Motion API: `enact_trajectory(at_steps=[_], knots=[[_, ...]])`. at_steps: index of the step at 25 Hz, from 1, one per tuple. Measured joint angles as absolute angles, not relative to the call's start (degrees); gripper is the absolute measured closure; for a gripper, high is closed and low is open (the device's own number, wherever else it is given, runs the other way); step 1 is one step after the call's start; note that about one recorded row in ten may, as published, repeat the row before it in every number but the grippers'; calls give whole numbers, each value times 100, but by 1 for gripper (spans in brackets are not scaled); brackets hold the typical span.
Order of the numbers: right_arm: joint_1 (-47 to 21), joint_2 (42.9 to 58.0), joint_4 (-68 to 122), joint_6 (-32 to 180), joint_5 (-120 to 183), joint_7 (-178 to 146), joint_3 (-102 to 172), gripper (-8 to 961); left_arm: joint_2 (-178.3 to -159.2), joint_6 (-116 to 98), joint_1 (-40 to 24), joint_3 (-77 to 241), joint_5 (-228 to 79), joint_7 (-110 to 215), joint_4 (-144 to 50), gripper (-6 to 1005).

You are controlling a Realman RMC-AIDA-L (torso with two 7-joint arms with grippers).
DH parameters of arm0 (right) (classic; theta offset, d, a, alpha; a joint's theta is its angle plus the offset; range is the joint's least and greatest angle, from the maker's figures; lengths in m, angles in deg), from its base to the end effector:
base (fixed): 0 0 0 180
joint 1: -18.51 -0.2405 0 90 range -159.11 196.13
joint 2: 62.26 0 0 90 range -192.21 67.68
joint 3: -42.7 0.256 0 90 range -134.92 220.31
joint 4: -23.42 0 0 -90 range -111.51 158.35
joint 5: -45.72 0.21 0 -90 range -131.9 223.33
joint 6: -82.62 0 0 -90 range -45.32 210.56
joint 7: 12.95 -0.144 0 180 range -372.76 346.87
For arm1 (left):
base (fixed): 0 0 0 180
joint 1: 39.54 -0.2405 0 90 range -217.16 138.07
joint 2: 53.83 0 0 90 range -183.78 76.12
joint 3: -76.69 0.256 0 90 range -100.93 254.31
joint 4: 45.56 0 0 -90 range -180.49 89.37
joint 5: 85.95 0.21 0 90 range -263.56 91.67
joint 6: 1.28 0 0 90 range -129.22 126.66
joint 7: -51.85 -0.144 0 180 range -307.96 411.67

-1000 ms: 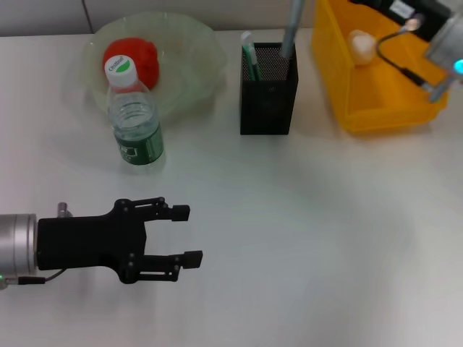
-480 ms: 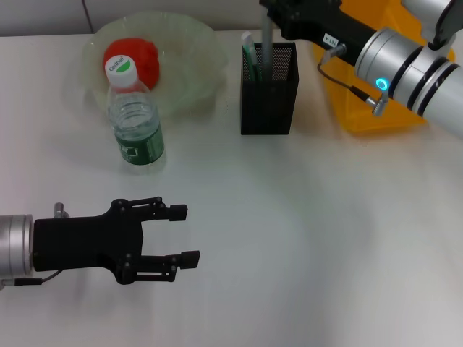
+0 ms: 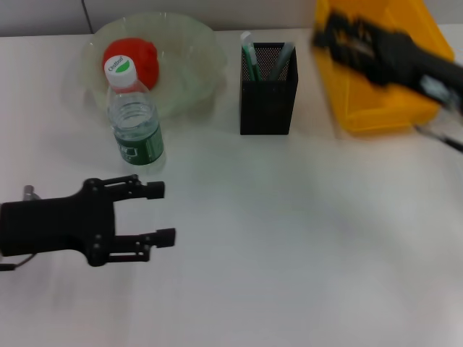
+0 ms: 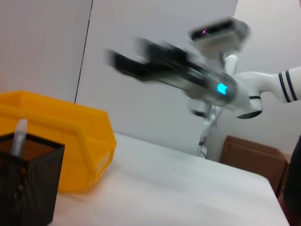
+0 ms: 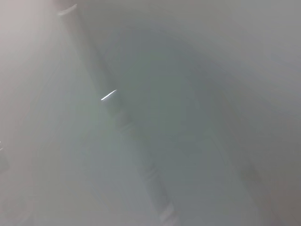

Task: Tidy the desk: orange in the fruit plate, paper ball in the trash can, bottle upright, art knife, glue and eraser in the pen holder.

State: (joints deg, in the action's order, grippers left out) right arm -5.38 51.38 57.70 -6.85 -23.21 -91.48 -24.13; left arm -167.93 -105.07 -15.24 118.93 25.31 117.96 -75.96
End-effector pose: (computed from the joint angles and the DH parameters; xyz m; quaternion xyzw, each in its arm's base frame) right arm 0.2327 0.3236 0.0247 -0.8692 0.2095 0.4301 0.1250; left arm -0.2880 0.2692 0.0142 -0.9447 -0.1518 -0.2860 0.0522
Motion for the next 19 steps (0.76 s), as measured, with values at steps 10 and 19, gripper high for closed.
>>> enact_trajectory(at_steps=[10,19], knots=[[179,5245,6160,-2497,-5304,-8557,-1095,175,-16618,-10838,-1485,11901,2575,12214,-7892,205],[124,5435,6153,-2441,-5426,-8431,-1062,174,-16668,-11033,-1419,11989,2582,12388,-7919,202]])
